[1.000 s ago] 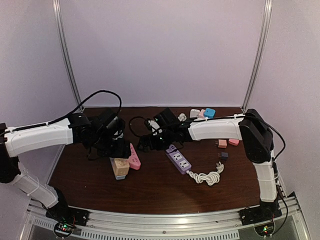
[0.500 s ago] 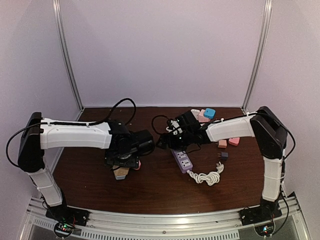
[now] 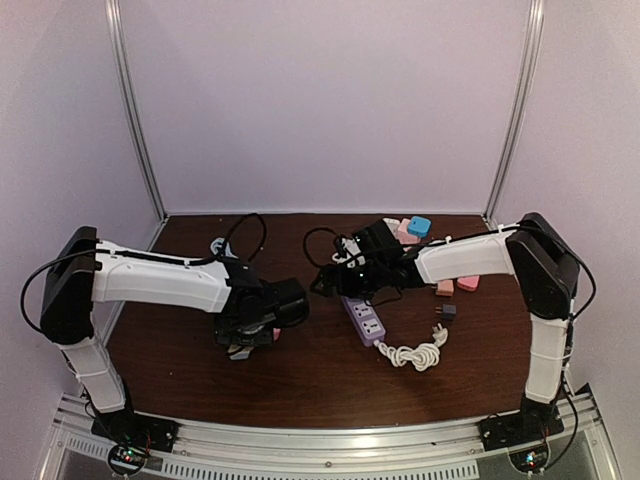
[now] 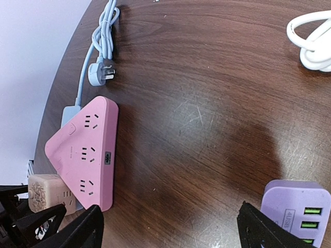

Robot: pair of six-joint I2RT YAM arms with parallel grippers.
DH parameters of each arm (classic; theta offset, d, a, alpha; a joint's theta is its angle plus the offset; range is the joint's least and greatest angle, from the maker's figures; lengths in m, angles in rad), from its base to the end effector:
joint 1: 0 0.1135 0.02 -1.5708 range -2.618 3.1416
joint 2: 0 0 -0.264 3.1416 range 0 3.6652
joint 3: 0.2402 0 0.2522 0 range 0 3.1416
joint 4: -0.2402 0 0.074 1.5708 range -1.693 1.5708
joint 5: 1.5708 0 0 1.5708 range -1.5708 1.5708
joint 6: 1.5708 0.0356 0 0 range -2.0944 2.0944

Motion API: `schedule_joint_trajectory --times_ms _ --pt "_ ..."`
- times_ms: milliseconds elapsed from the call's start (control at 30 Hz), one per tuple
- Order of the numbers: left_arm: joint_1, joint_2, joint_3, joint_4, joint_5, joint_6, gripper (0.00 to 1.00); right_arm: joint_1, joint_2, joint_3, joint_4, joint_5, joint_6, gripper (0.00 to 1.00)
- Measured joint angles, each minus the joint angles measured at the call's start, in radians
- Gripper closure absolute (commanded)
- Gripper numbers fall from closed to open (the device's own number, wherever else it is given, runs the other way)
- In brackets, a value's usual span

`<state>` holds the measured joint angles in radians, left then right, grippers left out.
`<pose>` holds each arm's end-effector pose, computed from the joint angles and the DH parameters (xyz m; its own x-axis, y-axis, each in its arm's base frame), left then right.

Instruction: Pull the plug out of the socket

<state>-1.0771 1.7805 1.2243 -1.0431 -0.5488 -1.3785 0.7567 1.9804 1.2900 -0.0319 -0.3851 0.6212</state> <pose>0.1641 -0.2657 0.1890 -0.8349 -0.2158 -0.5064 -0.3200 0.9388 0.1276 0.3053 0.3066 0.1752 -0.8805 -0.0895 -0.4656 -0.4042 0.6548 0.6386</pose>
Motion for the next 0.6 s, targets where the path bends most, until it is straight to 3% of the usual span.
schedule_joint_trajectory --times_ms 267,600 --pt "0.060 -0.119 -0.150 0.137 0.028 0.074 0.54 0.011 0.002 0.012 -0.002 0.000 0.000 0.09" --pt "0.172 -0.347 -0.369 0.352 0.197 0.295 0.63 0.058 0.064 0.089 0.080 -0.095 0.050 0.09"
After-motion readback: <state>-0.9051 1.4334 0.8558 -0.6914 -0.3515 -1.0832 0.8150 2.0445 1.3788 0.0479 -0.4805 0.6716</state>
